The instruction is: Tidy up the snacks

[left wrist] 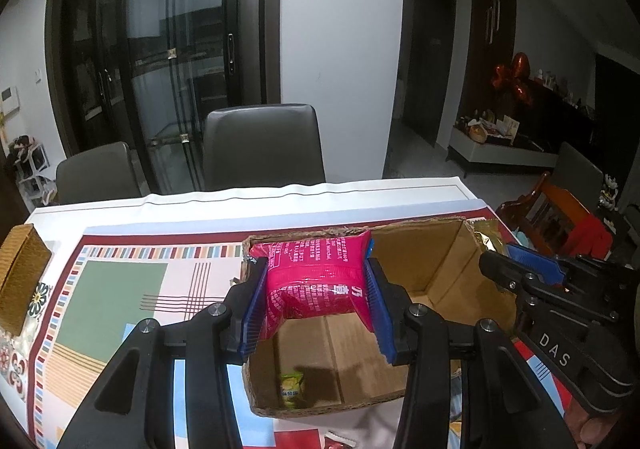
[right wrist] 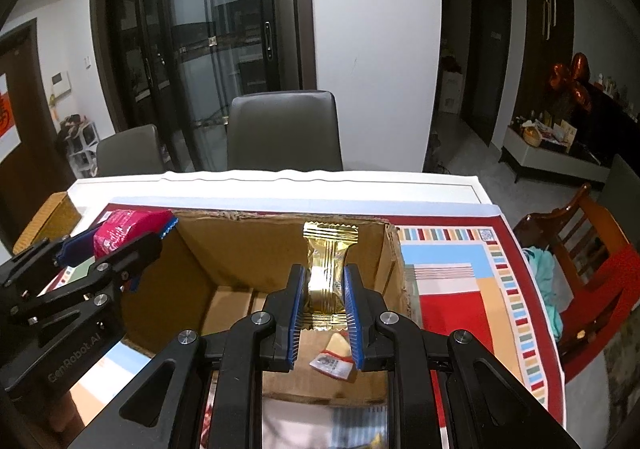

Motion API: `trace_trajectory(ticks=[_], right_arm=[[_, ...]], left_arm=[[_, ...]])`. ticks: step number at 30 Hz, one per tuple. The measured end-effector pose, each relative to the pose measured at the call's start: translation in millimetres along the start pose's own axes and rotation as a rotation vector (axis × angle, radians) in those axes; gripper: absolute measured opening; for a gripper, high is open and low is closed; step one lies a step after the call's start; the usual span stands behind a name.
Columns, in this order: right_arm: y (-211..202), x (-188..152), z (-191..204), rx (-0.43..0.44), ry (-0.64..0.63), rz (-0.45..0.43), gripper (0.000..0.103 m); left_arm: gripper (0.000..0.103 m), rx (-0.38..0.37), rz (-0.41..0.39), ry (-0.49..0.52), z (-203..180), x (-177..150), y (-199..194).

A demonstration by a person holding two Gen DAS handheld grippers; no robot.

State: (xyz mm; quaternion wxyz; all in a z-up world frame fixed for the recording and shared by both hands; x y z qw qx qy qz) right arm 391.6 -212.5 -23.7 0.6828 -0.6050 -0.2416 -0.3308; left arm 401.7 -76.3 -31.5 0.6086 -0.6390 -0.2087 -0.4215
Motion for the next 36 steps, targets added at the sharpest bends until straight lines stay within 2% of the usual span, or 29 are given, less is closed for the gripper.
trace_trajectory(ticks=[5,7,8,9,10,12,15,18,36], right_arm=[[2,1,1,-0.003,-0.005,0.002,0.021],[2,1,2,-0.001,-0.009,0.004,0.023],[2,2,3,-0.001,-0.011,0.005,0.030],[1,2,3,-0.005,-0.013,0.001,0.042],[0,2,3,-0.011,-0.014,-0.005,0.047],[-2,2,3,-0.026,-0.014,-0.019,0.062],[-6,4,1,-0.042,-0.006,-0.032,0.071],[-9,5,-2,-0.055,-0.001,-0.040,0.074],[-36,2,2,-0.056,-0.006,-0.095,0.074]], left_arm=[[0.048,0.000,0.008,0.003,0,-2,1],[0.054,0.001,0.010,0.007,-1,-2,1],[0.057,0.002,0.011,0.007,-1,-1,1],[0.062,0.006,0.006,0.006,0,-2,-1],[0.067,0.012,0.003,0.005,0,-2,-2],[0.069,0.023,-0.005,0.006,1,-2,-5],[0.071,0.034,-0.007,0.013,0,-3,-7],[0.073,0.036,-0.008,0.008,1,-2,-9],[0.074,0.057,-0.030,0.009,0,-1,-33]])
Point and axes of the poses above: each gripper's, at about its wrist camera, not at the fingertips, and y roughly the way its jaws point, z to its left, x to its top, the point moved 1 cm from there along y, roughly the way its jaws point, and after that the axes turned 9 degrees about y, right-handed, at the moved point
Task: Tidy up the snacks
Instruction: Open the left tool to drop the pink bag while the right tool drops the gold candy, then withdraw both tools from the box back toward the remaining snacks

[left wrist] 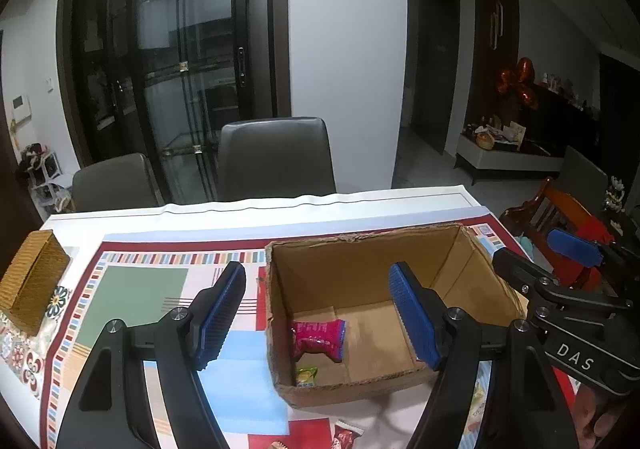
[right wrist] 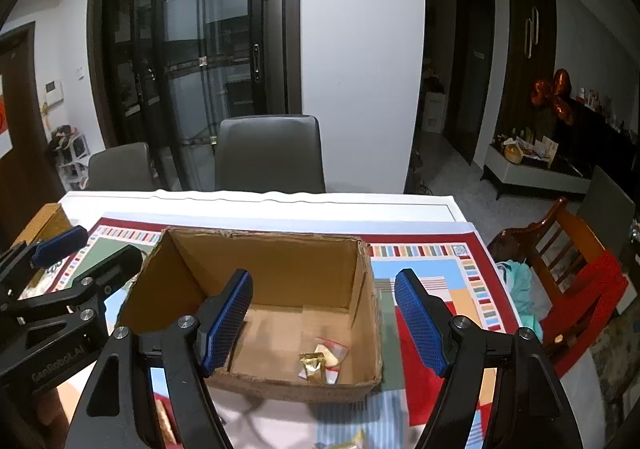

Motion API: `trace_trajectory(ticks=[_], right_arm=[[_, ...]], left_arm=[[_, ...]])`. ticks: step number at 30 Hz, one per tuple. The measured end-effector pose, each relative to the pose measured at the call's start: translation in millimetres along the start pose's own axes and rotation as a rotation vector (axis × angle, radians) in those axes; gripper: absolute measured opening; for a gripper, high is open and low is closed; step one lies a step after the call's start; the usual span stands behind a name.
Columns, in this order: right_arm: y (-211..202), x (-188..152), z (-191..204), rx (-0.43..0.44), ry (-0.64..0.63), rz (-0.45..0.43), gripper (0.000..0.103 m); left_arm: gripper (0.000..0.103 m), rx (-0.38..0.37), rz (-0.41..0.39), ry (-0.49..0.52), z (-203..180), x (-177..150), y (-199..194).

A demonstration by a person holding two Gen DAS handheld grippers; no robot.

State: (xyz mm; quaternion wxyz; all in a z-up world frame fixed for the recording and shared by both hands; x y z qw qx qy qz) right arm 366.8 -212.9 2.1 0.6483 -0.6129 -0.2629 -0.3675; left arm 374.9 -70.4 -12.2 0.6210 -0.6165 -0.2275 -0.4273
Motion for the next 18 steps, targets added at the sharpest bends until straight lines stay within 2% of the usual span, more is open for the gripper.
trace_trajectory(ticks=[18], right_arm=[[-21,-17,-17,-0.010,0.038,0.001,0.074]], left_arm=[[0.074,0.005,-0.003,0.025,-14,-17,-25]])
Point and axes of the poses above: each gripper's, at about its wrist camera, not at the fingertips, and y roughly the way its jaws point, z to its left, x to its top, the point moved 1 cm from there along y, roughly the way its jaws point, and after that the axes turned 9 degrees about y, right-handed, at the moved point
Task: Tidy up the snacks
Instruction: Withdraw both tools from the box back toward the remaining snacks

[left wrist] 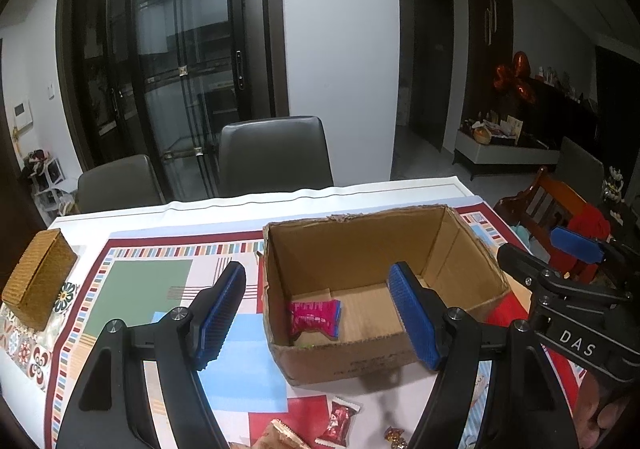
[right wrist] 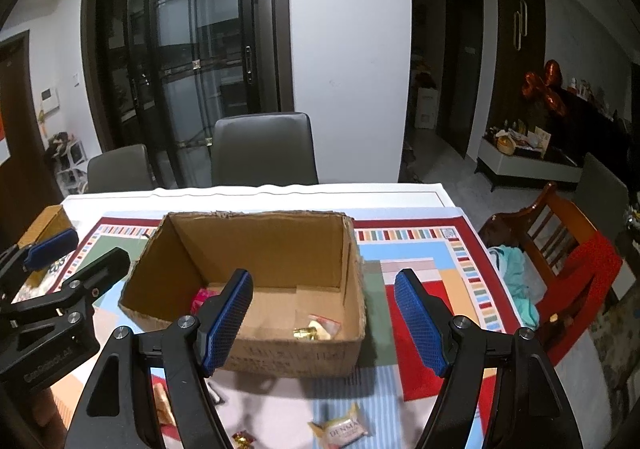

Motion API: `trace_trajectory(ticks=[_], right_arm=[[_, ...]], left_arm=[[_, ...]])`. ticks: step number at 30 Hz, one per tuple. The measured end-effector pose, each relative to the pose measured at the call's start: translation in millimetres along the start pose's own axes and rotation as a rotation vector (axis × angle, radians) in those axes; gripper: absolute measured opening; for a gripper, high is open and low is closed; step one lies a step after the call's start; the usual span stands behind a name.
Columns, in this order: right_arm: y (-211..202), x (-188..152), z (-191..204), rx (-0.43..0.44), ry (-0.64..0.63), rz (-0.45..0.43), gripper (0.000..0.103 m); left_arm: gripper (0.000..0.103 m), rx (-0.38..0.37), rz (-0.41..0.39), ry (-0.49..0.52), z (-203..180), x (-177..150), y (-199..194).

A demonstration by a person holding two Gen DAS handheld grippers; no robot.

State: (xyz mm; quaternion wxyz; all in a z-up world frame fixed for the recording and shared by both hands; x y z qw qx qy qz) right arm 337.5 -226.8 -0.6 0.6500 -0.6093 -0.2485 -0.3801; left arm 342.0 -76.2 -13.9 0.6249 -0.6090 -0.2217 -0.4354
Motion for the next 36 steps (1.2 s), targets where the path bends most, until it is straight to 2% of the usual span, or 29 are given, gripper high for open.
trace_trajectory(ticks=[12,36], right_arm=[[-12,-14,-5,-0.005,0.006,0.006,0.074],[-33,-64,-24,-0.031,0.017,0.066,0.074]], left_arm=[[0.074,-0.001,0.028,0.004,-12,-20,-11],[0.073,-0.029,0.076,0.025,-35,-70,-32]])
Point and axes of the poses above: each gripper's, at about its wrist camera, not at the fingertips, and y roughly the way its jaws point, z to its left, x to its top, the point moved 1 cm from there along y, roughly the way its jaws point, and after that the axes turned 9 degrees about y, right-handed, at the moved point
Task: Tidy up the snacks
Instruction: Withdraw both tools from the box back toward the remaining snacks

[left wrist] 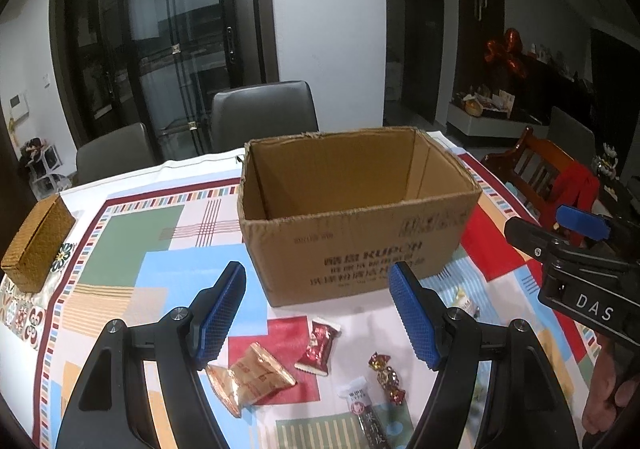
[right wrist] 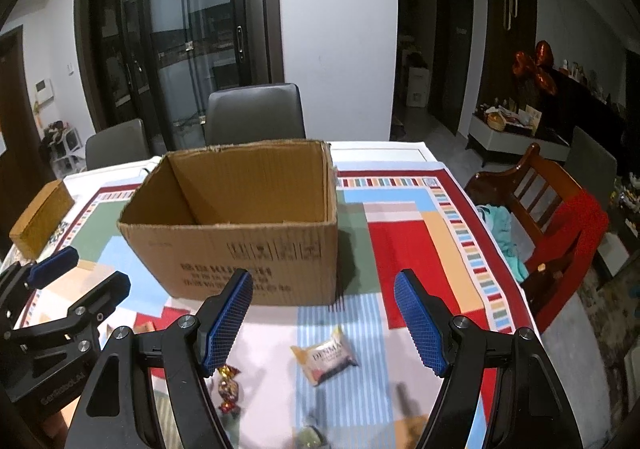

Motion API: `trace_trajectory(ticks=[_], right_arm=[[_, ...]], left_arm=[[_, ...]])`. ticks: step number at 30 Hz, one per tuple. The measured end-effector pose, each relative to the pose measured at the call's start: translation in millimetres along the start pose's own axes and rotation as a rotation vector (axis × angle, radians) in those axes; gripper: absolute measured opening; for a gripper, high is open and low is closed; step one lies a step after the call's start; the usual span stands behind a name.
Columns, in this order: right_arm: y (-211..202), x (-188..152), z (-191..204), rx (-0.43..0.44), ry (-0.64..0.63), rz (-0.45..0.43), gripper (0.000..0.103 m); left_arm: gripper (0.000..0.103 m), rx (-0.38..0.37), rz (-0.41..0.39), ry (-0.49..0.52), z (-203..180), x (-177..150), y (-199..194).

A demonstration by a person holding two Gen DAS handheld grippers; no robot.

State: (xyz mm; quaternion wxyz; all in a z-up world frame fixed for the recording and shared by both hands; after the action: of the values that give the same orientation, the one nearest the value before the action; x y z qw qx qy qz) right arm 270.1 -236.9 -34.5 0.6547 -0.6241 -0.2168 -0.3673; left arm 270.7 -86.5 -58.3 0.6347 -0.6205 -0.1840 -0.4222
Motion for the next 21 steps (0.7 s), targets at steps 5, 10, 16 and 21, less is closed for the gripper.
trace_trajectory(ticks=[5,10,16,21], right_arm=[[0,-11,-4,-0.008,-0.003,0.017,0.074],[0,-26,-5,-0.017,-0.016,0.037,0.074],[1,-44,-7,-0.022,-0.032,0.062,0.074],[3,-60,-9,-0.020,-0.042,0.087,0.074]], left_arm=[[0.073,-0.009,0.010,0.006,-6,-11,-1],[0.073,-0.017,0.025,-0.006,-9,-21,-2],[0.073,-0.019,0.048,-0.019,-14,-38,-3],[0.073,-0.026,0.079,-0.037,-18,-54,0]])
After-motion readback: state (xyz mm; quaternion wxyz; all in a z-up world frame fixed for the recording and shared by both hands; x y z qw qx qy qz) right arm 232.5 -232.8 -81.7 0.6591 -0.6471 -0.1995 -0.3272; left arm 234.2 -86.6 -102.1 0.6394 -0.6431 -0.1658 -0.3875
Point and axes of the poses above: each gripper's, at about its wrist camera, not at the fingertips, and y roughly the way its jaws point, z to its left, x to its top, the point moved 1 cm from there along y, roughly the way its jaws point, and after that the axes turned 9 degrees about y, right-handed, at the moved point
